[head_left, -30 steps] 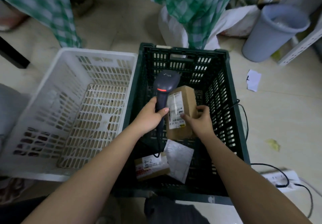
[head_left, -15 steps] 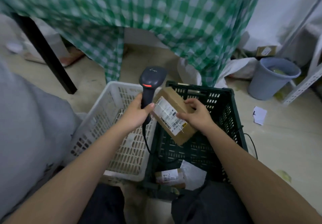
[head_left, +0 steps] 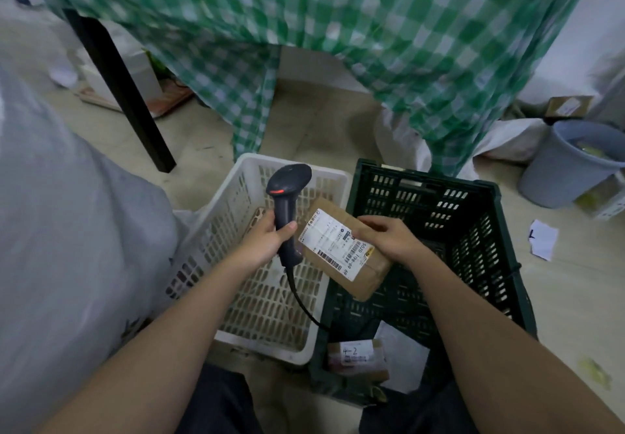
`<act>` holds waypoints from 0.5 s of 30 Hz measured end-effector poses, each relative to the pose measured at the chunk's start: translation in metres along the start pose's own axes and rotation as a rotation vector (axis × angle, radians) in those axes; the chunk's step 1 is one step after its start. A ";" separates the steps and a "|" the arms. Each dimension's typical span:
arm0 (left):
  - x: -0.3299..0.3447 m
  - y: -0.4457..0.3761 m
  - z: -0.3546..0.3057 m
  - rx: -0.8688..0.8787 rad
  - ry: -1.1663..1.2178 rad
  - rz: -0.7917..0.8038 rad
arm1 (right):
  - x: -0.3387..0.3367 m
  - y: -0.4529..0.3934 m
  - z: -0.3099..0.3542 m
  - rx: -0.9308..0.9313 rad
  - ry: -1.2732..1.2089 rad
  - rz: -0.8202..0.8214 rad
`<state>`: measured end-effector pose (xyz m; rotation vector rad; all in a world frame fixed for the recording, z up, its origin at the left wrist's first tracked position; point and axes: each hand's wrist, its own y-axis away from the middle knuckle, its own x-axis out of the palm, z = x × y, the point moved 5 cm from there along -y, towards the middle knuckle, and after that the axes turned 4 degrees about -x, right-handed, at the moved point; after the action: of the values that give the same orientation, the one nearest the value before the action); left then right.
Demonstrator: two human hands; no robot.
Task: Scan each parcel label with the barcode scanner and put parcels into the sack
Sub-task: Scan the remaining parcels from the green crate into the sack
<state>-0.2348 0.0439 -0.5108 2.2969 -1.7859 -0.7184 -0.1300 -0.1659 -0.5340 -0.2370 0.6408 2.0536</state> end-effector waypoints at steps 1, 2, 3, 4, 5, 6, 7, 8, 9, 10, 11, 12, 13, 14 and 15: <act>0.002 -0.003 0.003 -0.018 0.020 0.021 | 0.000 -0.003 -0.004 0.002 -0.002 -0.011; 0.005 -0.006 0.005 -0.039 0.032 0.045 | 0.000 -0.004 -0.008 0.003 -0.002 -0.015; 0.008 -0.009 0.008 -0.057 0.037 0.069 | 0.002 -0.005 -0.011 0.002 -0.004 -0.011; 0.012 -0.010 0.010 -0.075 0.032 0.096 | 0.003 -0.007 -0.013 0.000 -0.007 -0.004; 0.016 -0.010 0.011 -0.092 0.024 0.122 | 0.005 -0.009 -0.014 -0.005 -0.002 -0.003; 0.020 -0.011 0.014 -0.108 0.007 0.140 | 0.007 -0.011 -0.014 -0.017 0.023 -0.018; 0.023 -0.011 0.017 -0.120 -0.016 0.153 | 0.007 -0.013 -0.015 -0.035 0.074 -0.058; 0.026 -0.012 0.019 -0.130 -0.044 0.162 | 0.007 -0.014 -0.015 -0.047 0.137 -0.114; 0.029 -0.013 0.022 -0.138 -0.071 0.169 | 0.008 -0.015 -0.015 -0.051 0.171 -0.166; 0.031 -0.013 0.023 -0.147 -0.089 0.175 | 0.008 -0.014 -0.016 -0.042 0.168 -0.198; 0.033 -0.013 0.024 -0.157 -0.092 0.179 | 0.008 -0.014 -0.017 -0.024 0.142 -0.209; 0.035 -0.012 0.025 -0.168 -0.081 0.182 | 0.008 -0.013 -0.018 0.008 0.119 -0.201; 0.037 -0.011 0.025 -0.179 -0.068 0.186 | 0.007 -0.012 -0.019 0.049 0.096 -0.177; 0.039 -0.011 0.025 -0.186 -0.062 0.191 | 0.005 -0.010 -0.021 0.109 0.059 -0.131; 0.041 -0.011 0.026 -0.189 -0.065 0.196 | 0.005 -0.006 -0.023 0.185 -0.003 -0.060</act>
<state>-0.2297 0.0129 -0.5498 1.9685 -1.8494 -0.8931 -0.1298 -0.1721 -0.5575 -0.1437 0.8071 1.9226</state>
